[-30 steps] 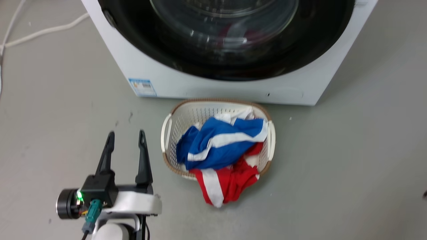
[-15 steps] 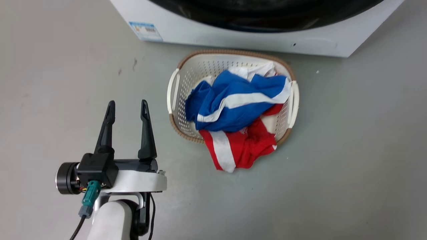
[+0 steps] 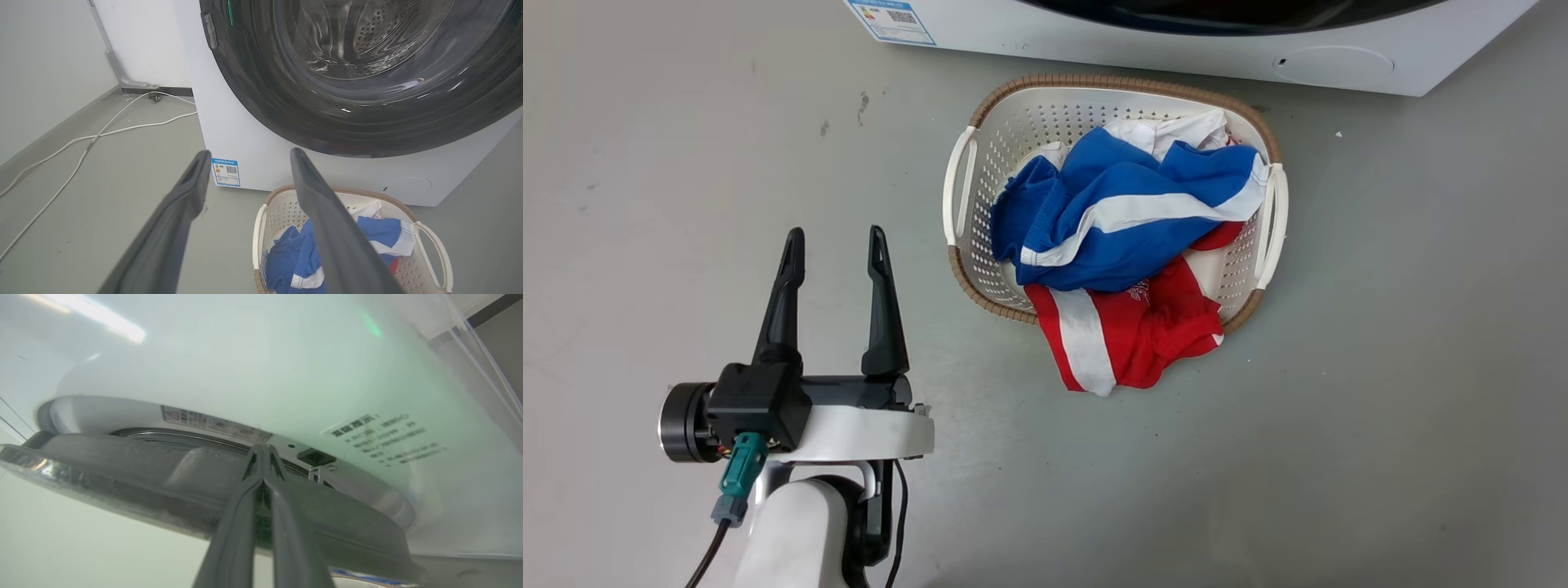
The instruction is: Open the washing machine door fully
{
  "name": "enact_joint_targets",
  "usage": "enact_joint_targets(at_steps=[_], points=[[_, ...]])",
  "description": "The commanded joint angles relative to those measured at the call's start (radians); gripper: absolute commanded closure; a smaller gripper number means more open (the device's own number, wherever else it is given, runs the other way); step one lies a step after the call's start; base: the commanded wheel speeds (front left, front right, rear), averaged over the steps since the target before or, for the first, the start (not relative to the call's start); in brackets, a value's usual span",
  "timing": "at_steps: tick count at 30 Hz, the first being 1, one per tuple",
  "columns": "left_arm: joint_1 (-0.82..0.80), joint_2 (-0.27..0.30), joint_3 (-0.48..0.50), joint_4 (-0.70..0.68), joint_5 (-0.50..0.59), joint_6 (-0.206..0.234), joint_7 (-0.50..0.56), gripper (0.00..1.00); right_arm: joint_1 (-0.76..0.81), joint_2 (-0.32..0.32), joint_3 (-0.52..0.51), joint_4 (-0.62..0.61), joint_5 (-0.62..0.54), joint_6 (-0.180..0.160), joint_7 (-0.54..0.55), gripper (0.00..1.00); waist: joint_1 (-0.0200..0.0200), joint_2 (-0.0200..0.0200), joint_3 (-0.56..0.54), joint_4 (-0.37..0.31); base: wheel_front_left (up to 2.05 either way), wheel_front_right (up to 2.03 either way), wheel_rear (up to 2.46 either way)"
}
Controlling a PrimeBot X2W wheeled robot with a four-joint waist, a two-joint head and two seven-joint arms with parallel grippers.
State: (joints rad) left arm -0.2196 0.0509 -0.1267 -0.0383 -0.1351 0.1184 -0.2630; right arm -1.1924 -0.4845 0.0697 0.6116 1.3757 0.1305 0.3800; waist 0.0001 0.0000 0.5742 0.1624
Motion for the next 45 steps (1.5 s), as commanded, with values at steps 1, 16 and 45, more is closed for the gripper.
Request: enact_joint_targets(at_steps=[1, 16, 45], points=[[-0.006, 0.000, 0.000, -0.001, 0.000, 0.003, -0.003, 0.00, -0.008, 0.021, 0.023, 0.003, -0.006, 0.000, 0.018, 1.00, -0.0001, 0.0000, 0.000, -0.001, 0.00, 0.00, 0.00], [0.036, 0.000, 0.024, 0.016, 0.012, -0.009, -0.003, 0.00, 0.224, 0.024, 0.119, -0.186, 0.068, 0.001, 0.139, 1.00, -0.0001, 0.0000, -0.108, -0.048, 0.00, 0.00, 0.00], [0.142, 0.000, 0.051, 0.028, 0.044, -0.022, -0.003, 0.00, 0.854, 0.073, 0.345, -0.711, 0.121, 0.001, 0.029, 1.00, -0.0001, 0.0000, -0.305, -0.085, 0.00, 0.00, 0.00]])
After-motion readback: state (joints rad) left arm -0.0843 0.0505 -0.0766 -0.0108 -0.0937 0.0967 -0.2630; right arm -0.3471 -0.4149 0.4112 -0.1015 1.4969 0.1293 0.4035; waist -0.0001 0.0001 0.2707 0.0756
